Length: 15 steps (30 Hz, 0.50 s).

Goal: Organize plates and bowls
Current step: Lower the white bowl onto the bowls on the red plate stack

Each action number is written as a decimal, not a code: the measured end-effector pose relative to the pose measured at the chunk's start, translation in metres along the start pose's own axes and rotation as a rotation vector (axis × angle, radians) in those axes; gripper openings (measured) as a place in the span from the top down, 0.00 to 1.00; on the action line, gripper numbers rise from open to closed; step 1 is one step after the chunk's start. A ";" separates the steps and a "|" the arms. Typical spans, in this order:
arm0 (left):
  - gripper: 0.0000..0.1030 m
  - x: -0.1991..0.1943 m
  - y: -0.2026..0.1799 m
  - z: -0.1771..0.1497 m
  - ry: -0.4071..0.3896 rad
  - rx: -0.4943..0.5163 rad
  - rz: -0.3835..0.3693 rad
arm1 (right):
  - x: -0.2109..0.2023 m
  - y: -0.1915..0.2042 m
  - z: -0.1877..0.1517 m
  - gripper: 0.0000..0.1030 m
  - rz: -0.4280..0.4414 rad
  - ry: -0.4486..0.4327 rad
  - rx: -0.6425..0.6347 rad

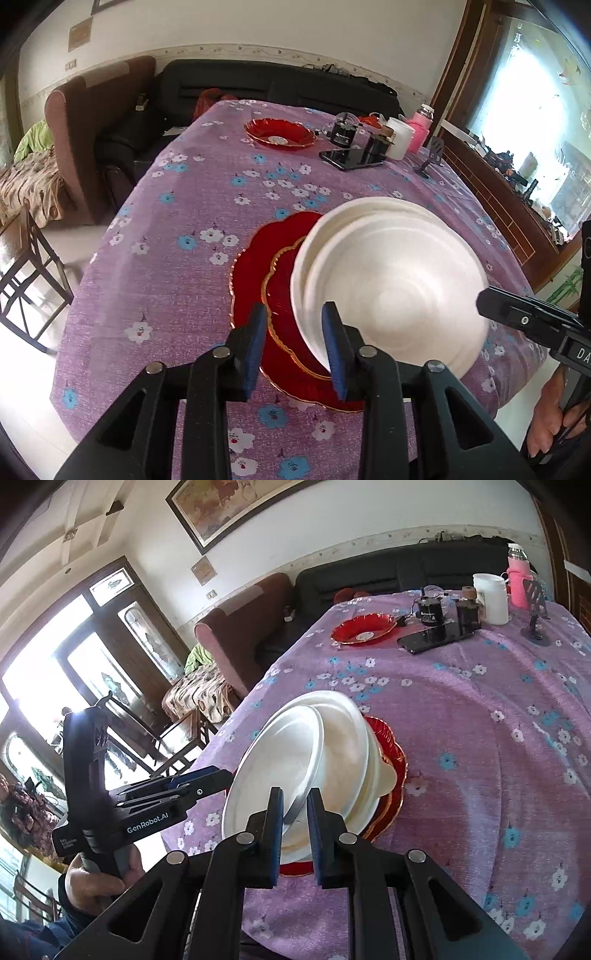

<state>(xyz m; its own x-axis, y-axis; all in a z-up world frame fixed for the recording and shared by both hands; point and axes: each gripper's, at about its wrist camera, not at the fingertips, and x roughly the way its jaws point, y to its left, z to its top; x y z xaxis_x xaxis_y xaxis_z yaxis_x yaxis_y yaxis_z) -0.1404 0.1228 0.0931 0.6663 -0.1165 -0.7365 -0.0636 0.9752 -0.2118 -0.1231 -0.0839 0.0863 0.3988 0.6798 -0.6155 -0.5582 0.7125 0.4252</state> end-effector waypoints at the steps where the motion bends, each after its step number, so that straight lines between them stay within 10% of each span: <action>1: 0.71 -0.002 0.001 0.000 -0.014 0.001 0.008 | -0.001 -0.001 0.000 0.86 0.000 -0.004 0.002; 15: 0.55 -0.019 -0.007 -0.018 -0.145 0.038 0.124 | -0.024 -0.008 -0.010 0.68 0.008 -0.054 0.041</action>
<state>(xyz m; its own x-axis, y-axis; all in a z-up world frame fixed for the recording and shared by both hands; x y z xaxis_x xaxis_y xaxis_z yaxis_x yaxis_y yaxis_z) -0.1662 0.1152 0.0970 0.7550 0.0308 -0.6550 -0.1257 0.9872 -0.0986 -0.1358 -0.1073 0.0911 0.4335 0.6931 -0.5760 -0.5320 0.7127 0.4573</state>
